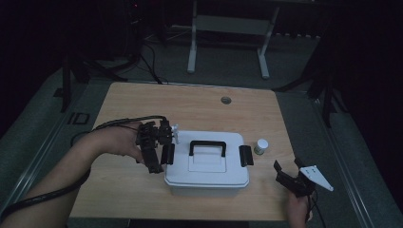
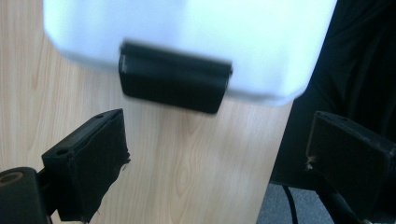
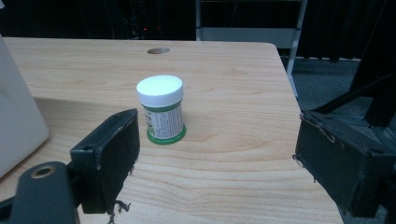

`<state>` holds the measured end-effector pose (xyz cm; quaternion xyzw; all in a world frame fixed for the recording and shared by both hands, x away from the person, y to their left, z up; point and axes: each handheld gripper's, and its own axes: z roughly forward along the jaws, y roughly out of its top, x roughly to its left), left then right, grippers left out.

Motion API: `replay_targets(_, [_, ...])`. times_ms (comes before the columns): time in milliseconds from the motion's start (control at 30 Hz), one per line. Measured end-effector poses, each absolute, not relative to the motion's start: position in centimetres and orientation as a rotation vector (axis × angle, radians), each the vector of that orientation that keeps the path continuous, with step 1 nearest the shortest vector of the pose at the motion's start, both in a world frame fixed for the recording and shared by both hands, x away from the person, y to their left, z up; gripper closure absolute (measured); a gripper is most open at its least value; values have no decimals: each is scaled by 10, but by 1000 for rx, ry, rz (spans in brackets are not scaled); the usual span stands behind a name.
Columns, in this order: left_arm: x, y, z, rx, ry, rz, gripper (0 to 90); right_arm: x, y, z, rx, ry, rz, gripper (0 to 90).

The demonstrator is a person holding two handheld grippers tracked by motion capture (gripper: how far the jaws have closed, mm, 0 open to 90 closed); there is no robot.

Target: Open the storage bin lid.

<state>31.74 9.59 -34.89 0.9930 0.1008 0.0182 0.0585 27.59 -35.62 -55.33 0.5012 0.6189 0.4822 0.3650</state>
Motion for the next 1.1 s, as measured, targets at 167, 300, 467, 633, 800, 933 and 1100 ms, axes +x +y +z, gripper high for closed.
replay_targets(167, [324, 81, -348, 3033, 278, 68, 51, 276, -356, -553, 1288, 1593, 1243, 137])
replay_targets(300, [328, 71, -348, 3035, 249, 82, 51, 276, -357, -553, 1291, 1591, 1248, 137])
replay_targets(467, [334, 56, -349, 3040, 216, 82, 51, 276, -356, -553, 1289, 1593, 1247, 137])
replay_targets(633, [337, 43, -352, 3051, 143, 113, 52, 276, -357, -553, 1293, 1591, 1252, 137])
replay_targets(800, [340, 30, -353, 3069, 102, 125, 67, 276, -357, -553, 1292, 1592, 1253, 137])
replay_targets(933, [342, 21, -355, 3080, 69, 144, 82, 276, -357, -554, 1294, 1588, 1259, 137])
replay_targets(1100, [352, 11, -357, 3075, 78, 178, 139, 276, -357, -554, 1294, 1590, 1262, 137])
